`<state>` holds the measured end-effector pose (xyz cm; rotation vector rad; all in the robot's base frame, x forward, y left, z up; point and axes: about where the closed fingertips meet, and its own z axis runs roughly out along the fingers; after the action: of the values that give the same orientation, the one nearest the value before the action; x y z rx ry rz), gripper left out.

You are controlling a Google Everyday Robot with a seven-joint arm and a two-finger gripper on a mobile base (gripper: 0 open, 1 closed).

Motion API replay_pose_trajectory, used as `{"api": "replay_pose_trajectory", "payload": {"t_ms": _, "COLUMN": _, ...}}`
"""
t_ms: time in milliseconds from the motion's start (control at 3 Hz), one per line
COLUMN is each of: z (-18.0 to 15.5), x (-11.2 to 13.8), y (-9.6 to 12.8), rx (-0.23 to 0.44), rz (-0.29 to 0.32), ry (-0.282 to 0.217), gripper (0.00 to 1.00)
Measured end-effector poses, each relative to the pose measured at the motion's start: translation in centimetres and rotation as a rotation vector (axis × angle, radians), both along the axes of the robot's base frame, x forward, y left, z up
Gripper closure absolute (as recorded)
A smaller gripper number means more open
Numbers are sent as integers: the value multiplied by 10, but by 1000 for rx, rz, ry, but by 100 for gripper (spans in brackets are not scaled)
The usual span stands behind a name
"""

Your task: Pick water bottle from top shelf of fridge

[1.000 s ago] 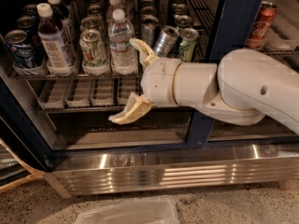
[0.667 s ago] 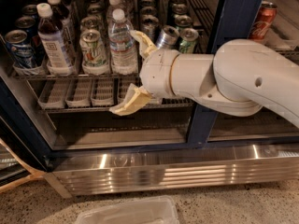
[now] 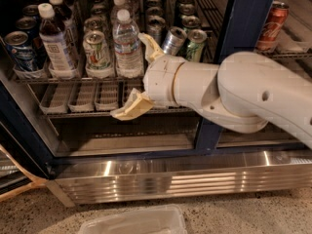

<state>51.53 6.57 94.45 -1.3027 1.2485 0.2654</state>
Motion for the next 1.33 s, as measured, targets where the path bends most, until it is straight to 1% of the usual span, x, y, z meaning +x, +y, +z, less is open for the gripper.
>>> {"api": "replay_pose_trajectory", "payload": {"t_ms": 333, "z": -41, "x": 7, "y": -20, "rx": 112, "rz": -141, "ry": 60, "gripper": 0}}
{"api": "replay_pose_trajectory", "payload": {"t_ms": 667, "z": -72, "x": 23, "y": -70, "rx": 214, "rz": -307, "ry": 79, "gripper": 0}}
{"api": "replay_pose_trajectory", "payload": {"t_ms": 1000, "z": -75, "x": 36, "y": -81, "rx": 291, "rz": -390, "ry": 54, "gripper": 0}}
{"api": "replay_pose_trajectory", "payload": {"t_ms": 1333, "z": -68, "x": 41, "y": -74, "rx": 356, "rz": -407, "ry": 67, "gripper": 0}}
